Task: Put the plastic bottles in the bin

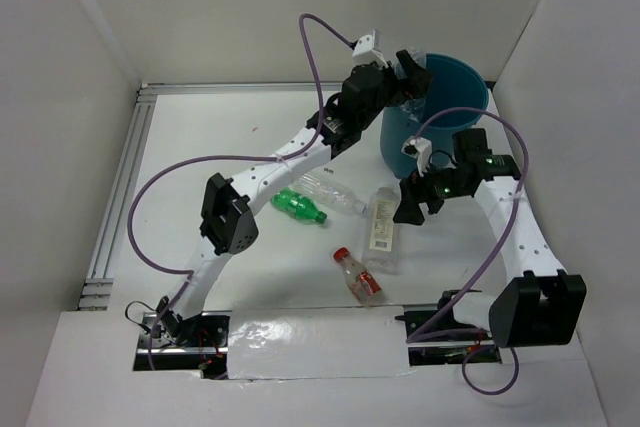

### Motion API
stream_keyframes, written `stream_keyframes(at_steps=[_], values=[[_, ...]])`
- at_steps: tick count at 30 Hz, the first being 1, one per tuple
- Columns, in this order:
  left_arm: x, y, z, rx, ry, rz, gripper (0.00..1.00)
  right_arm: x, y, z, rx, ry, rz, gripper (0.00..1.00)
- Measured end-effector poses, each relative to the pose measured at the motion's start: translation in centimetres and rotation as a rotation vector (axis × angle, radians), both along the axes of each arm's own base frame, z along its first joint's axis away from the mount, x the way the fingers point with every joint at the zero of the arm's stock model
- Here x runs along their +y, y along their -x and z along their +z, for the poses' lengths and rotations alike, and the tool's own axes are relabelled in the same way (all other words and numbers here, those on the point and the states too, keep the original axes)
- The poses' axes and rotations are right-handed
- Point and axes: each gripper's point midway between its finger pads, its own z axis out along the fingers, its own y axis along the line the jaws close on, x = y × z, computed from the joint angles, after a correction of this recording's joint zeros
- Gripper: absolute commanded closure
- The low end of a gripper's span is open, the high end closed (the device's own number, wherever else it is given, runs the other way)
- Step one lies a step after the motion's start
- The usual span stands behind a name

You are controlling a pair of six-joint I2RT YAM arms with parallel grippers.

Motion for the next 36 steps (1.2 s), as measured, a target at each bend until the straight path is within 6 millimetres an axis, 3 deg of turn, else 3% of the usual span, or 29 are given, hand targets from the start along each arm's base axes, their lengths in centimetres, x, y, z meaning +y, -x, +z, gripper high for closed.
stream_keyframes(at_steps=[6,10,15,18,20,22,24,26,30,33,36], values=[[1.6,-0.8,0.7,-0.038,-0.052,0.038,0.01,2.1,-0.3,-0.7,0.077,0.024,-0.050,0.15],[6.0,0.1,1.7,-0.057,-0.143,0.104,0.01,3.7,-1.0,-0.7,0.102,0.047,-0.133,0.14],[12.5,4.2,6.8,-0.140,-0.139,0.150,0.01,3.6,-2.5,-1.1,0.120,0.071,-0.278,0.14],[12.7,5.7,10.8,-0.222,-0.083,0.107,0.01,3.5,-2.9,-1.3,0.127,0.071,-0.321,0.14],[11.9,5.9,12.0,-0.251,-0.059,0.075,0.01,3.4,-3.0,-1.3,0.130,0.074,-0.336,0.14],[11.4,5.8,10.7,-0.233,-0.070,0.060,0.01,3.1,-3.2,-1.4,0.126,0.080,-0.353,0.11],[11.6,5.9,7.3,-0.178,-0.112,0.057,0.01,2.9,-3.3,-1.4,0.127,0.083,-0.373,0.08],[12.5,6.7,2.1,-0.090,-0.178,0.058,0.01,2.6,-3.5,-1.4,0.129,0.092,-0.399,0.08],[17.3,10.6,-7.4,0.094,-0.297,0.087,0.01,2.2,-3.8,-1.8,0.152,0.113,-0.463,0.06],[21.1,14.6,-11.0,0.172,-0.321,0.115,0.01,2.1,-4.2,-2.9,0.195,0.149,-0.506,0.06],[23.2,18.5,-12.1,0.197,-0.300,0.115,0.01,2.3,-4.4,-4.7,0.248,0.201,-0.547,0.05]])
